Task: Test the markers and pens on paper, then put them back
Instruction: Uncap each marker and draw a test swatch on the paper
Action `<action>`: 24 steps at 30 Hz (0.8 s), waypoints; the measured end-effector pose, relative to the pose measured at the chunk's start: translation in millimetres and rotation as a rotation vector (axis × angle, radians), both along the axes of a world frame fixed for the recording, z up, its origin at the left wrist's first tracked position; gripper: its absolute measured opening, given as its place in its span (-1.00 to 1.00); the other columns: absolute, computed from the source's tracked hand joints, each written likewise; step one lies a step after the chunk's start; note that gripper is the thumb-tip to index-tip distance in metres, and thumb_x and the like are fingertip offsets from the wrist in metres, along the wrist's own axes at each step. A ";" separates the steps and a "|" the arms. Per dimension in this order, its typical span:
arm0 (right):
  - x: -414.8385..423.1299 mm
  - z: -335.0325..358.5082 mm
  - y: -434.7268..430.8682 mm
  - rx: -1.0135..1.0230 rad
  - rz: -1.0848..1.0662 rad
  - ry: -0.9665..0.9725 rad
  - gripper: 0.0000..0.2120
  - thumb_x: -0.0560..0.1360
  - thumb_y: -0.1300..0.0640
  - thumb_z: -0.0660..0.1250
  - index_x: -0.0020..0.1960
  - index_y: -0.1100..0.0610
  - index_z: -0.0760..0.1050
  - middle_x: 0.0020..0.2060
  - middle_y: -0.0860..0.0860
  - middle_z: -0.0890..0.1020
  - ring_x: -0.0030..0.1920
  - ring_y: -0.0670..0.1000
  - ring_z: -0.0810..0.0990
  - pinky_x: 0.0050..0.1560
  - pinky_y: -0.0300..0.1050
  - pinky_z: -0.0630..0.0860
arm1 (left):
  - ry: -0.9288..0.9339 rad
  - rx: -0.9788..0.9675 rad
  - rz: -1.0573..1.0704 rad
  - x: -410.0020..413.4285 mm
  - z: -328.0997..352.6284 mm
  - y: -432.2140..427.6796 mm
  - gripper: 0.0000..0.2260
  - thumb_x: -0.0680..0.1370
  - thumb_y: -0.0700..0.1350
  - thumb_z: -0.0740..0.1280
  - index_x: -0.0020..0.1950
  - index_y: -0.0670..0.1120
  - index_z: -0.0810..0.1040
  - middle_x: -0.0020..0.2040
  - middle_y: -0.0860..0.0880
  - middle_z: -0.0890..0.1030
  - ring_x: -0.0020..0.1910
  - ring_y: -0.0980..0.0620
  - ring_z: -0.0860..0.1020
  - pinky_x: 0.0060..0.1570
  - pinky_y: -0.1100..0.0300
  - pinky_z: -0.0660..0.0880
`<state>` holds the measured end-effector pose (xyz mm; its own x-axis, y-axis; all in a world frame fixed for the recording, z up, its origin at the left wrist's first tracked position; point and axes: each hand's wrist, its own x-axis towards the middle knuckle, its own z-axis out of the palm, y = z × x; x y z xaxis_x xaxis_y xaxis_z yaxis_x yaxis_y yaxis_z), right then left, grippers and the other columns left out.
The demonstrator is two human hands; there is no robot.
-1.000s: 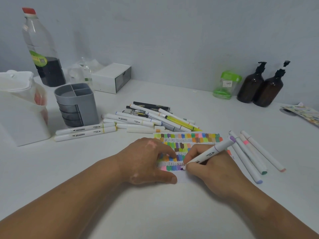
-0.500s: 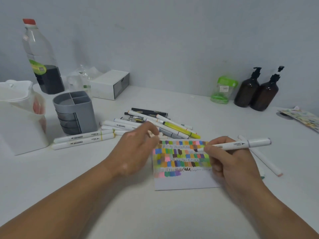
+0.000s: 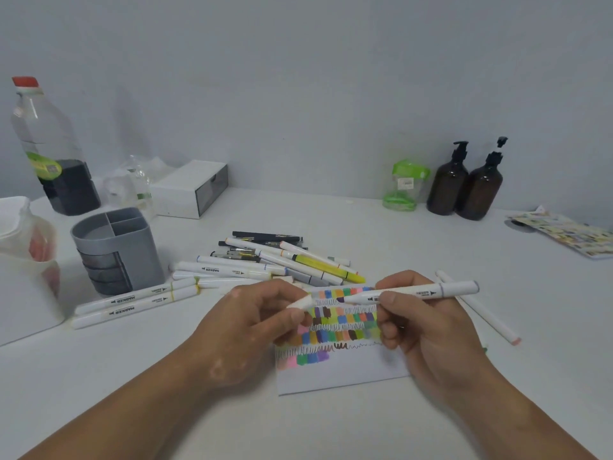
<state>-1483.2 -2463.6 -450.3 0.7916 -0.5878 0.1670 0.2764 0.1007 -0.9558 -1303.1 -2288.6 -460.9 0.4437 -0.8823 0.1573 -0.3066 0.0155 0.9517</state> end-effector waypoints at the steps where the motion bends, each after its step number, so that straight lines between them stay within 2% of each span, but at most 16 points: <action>1: 0.1 -0.1 0.9 0.007 0.012 -0.008 -0.88 0.33 0.14 0.48 -0.16 0.16 0.65 -0.41 0.14 0.57 -0.46 0.00 0.48 -0.48 -0.19 0.45 | -0.016 0.015 0.001 -0.5 -0.2 0.0 -0.86 0.50 0.05 0.38 0.03 0.13 0.66 -0.08 -0.03 0.74 -0.23 0.10 0.62 -0.13 0.13 0.55; 3: 0.6 -0.6 2.7 0.009 0.033 -0.019 -0.92 0.38 0.20 0.41 -0.16 0.16 0.67 -0.40 0.16 0.58 -0.46 0.03 0.49 -0.48 -0.17 0.45 | -0.039 0.032 0.001 -1.0 -1.2 0.1 -0.84 0.50 0.08 0.38 0.05 0.17 0.67 -0.09 -0.02 0.74 -0.24 0.11 0.59 -0.15 0.14 0.55; 8: 1.7 1.0 6.5 -0.044 0.031 0.008 -0.93 0.39 0.20 0.41 -0.17 0.12 0.68 -0.39 0.16 0.61 -0.46 0.02 0.49 -0.47 -0.18 0.46 | -0.076 0.026 0.002 -2.8 -0.4 0.4 -0.82 0.50 0.10 0.37 0.08 0.23 0.67 -0.05 0.04 0.74 -0.13 0.02 0.64 -0.13 0.08 0.58; 11: 2.1 0.6 11.6 -0.100 0.053 0.044 -0.91 0.42 0.20 0.40 -0.14 0.12 0.69 -0.35 0.20 0.64 -0.44 0.05 0.50 -0.44 -0.17 0.48 | -0.147 0.031 -0.009 -6.5 -1.0 0.0 -0.83 0.53 0.11 0.38 0.09 0.25 0.68 -0.06 0.08 0.72 -0.13 -0.06 0.62 -0.11 -0.04 0.59; 14: 3.1 1.3 17.6 -0.158 0.081 0.064 -0.90 0.44 0.19 0.41 -0.11 0.11 0.70 -0.31 0.26 0.66 -0.42 0.05 0.52 -0.39 -0.16 0.51 | -0.214 0.032 -0.022 -9.9 -2.3 0.7 -0.85 0.60 0.06 0.35 0.11 0.26 0.66 -0.14 0.10 0.70 -0.28 0.06 0.56 -0.22 0.10 0.56; 17: 2.7 3.6 20.0 -0.166 0.082 0.057 -0.90 0.45 0.18 0.42 -0.09 0.10 0.71 -0.29 0.27 0.66 -0.38 0.04 0.55 -0.35 -0.16 0.54 | -0.206 -0.012 -0.033 -11.7 -1.0 2.4 -0.85 0.63 -0.01 0.34 0.08 0.20 0.68 -0.21 0.09 0.67 -0.33 0.15 0.53 -0.26 0.23 0.51; 22: 3.1 3.4 23.2 -0.120 0.087 0.060 -0.89 0.45 0.15 0.46 -0.05 0.10 0.72 -0.25 0.24 0.69 -0.32 0.05 0.61 -0.31 -0.16 0.58 | -0.162 -0.070 -0.036 -13.4 2.2 3.5 -0.84 0.57 -0.01 0.33 0.07 0.12 0.70 -0.24 0.02 0.67 -0.35 0.12 0.53 -0.27 0.21 0.50; 24: 4.3 2.2 24.1 -0.110 0.103 0.069 -0.91 0.46 0.14 0.54 -0.04 0.09 0.72 -0.25 0.22 0.69 -0.31 0.06 0.61 -0.30 -0.15 0.58 | -0.180 -0.061 -0.025 -12.1 3.3 5.8 -0.84 0.57 0.01 0.35 0.07 0.14 0.70 -0.22 0.03 0.68 -0.34 0.14 0.54 -0.27 0.24 0.51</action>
